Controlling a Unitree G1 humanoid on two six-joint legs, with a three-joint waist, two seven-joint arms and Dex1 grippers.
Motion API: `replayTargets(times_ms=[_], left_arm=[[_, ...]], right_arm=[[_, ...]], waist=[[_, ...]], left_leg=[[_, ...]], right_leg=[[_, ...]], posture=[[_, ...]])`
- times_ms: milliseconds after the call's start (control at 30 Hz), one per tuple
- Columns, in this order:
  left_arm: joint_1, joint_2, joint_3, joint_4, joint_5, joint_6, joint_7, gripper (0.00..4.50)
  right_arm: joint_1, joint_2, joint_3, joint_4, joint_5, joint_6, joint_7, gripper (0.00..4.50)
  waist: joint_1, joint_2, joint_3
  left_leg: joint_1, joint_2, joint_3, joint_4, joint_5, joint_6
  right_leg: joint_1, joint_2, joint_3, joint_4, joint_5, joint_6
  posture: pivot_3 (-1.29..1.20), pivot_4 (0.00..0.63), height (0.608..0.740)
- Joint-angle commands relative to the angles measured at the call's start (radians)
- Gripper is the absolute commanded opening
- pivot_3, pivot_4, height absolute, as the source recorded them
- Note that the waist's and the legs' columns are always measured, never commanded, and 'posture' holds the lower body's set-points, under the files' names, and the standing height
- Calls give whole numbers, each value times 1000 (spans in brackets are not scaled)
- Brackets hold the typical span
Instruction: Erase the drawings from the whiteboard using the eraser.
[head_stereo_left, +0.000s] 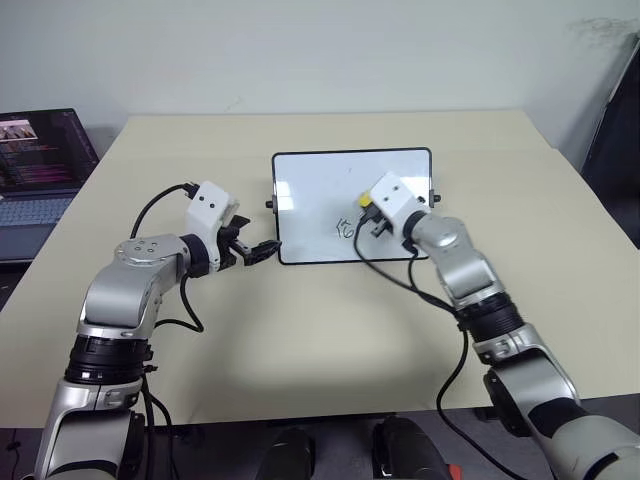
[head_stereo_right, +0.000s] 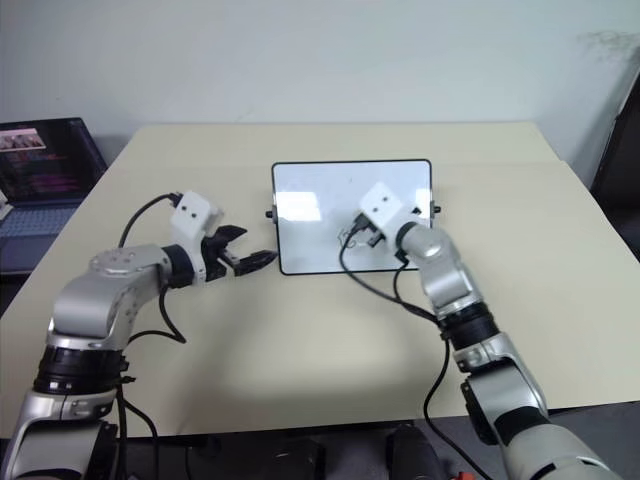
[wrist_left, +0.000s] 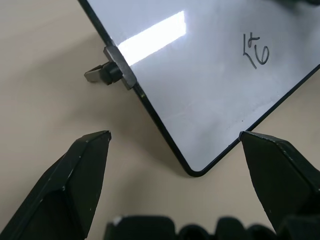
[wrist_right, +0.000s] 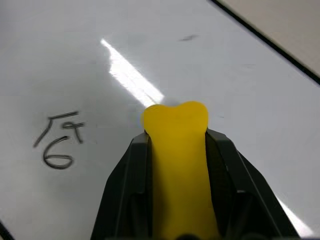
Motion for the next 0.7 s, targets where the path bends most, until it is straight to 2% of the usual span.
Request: replayTargets(times_ms=[33,267,500,700], left_arm=[[13,10,28,-61,-22,-14,-14,4500],[81,25,32,-137,-50,-54,-74,4500],[177,31,56,-168,-46,-80,-62,4500],[199,24,60,-185,-53,-82,-54,4500]], right_arm=[[77,-34,-58,-225,101,81,85,1101],[327,-149,-50,-514,202,102,208,1101],[515,-211,-16,-561,163,-92,199,1101],[536,-221,9,-504,96,-234,152,1101]], waist=[[0,0,0],[0,0,0],[2,0,1],[4,-1,2]], left_leg=[[0,0,0,-1,0,0],[-3,1,2,-2,-4,0],[0,2,2,-1,-4,0],[0,2,3,0,-4,0]], right_leg=[[0,0,0,-1,0,0],[-2,-1,1,-6,-1,1],[1,-1,1,-5,-2,1],[1,0,1,-5,-2,2]], posture=[[0,150,740],[0,150,740],[0,150,740],[0,150,740]])
